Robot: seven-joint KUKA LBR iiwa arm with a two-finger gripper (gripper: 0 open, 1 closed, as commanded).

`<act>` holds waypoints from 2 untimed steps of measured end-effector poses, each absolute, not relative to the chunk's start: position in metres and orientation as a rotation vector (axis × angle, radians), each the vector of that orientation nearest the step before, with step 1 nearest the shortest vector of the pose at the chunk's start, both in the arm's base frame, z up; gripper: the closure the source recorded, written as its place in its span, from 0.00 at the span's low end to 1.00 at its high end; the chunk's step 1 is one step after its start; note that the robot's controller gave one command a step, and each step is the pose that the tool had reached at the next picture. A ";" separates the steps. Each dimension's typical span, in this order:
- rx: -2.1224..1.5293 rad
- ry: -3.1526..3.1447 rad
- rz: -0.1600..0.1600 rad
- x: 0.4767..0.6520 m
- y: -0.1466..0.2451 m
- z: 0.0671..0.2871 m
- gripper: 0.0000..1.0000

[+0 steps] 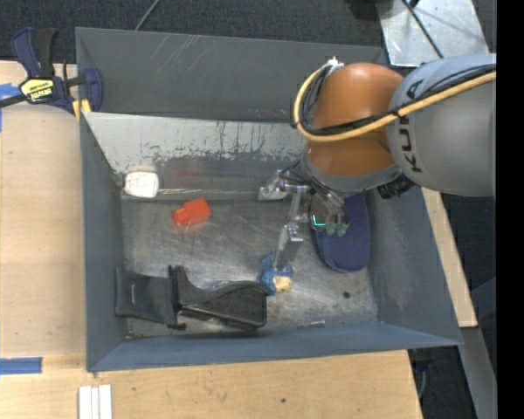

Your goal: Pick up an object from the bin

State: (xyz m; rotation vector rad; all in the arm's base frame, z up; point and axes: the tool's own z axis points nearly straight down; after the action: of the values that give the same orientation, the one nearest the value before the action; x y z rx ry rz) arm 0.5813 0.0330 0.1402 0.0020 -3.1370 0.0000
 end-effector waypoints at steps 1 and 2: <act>-0.031 -3.149 -0.011 0.559 0.000 0.074 0.00; -0.018 -3.142 -0.010 0.560 0.002 0.080 1.00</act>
Offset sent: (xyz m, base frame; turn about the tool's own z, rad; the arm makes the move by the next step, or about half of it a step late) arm -0.0254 -0.0339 -0.0702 0.0134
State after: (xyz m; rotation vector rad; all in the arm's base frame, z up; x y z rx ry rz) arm 0.5599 0.0020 0.0797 -0.0179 -3.1422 -0.0096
